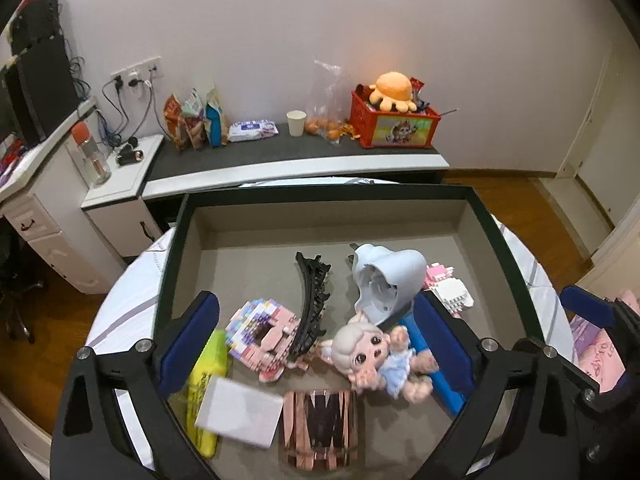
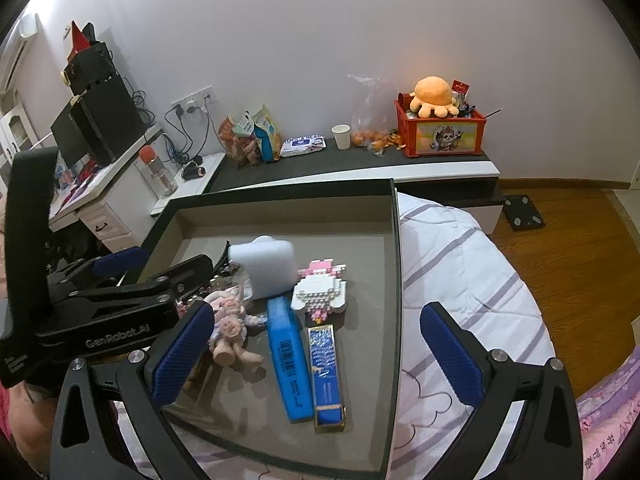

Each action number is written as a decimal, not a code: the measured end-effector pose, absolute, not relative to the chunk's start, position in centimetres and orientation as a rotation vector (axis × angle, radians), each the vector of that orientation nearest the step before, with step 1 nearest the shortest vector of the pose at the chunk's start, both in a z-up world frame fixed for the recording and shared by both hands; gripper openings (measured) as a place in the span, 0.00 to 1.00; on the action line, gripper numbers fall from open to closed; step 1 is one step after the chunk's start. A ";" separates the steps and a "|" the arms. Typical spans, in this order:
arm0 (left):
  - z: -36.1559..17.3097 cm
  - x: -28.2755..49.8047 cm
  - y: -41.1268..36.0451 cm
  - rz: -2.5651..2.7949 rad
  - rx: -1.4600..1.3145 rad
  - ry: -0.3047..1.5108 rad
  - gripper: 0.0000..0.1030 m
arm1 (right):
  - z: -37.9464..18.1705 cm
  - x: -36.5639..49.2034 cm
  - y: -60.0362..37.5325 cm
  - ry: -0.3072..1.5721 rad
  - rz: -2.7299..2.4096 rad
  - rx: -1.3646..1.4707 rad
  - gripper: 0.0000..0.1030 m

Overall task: Organize rigid objects
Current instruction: 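Withdraw the left tool from the box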

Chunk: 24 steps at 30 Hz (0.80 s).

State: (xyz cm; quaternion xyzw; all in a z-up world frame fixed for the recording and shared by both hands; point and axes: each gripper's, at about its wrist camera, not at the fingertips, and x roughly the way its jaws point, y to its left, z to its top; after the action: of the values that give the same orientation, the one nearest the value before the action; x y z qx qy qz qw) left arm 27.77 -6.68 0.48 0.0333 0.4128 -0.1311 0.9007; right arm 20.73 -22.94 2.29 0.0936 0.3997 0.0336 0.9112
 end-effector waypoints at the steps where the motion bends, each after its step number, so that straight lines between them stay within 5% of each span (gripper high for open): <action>1: 0.8 27.3 -6.5 -0.268 0.067 0.846 0.96 | 2.5 20.4 -22.8 0.819 0.069 0.192 1.00; 24: 6.4 12.6 -1.9 -0.212 0.034 0.723 1.00 | 8.7 8.9 -19.9 0.679 0.075 0.171 1.00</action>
State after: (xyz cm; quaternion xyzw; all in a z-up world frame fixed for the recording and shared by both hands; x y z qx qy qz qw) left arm 12.56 -1.91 6.43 0.0168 0.3528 -0.1035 0.9298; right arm 8.90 -19.85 8.66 0.0836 0.3323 0.0369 0.9387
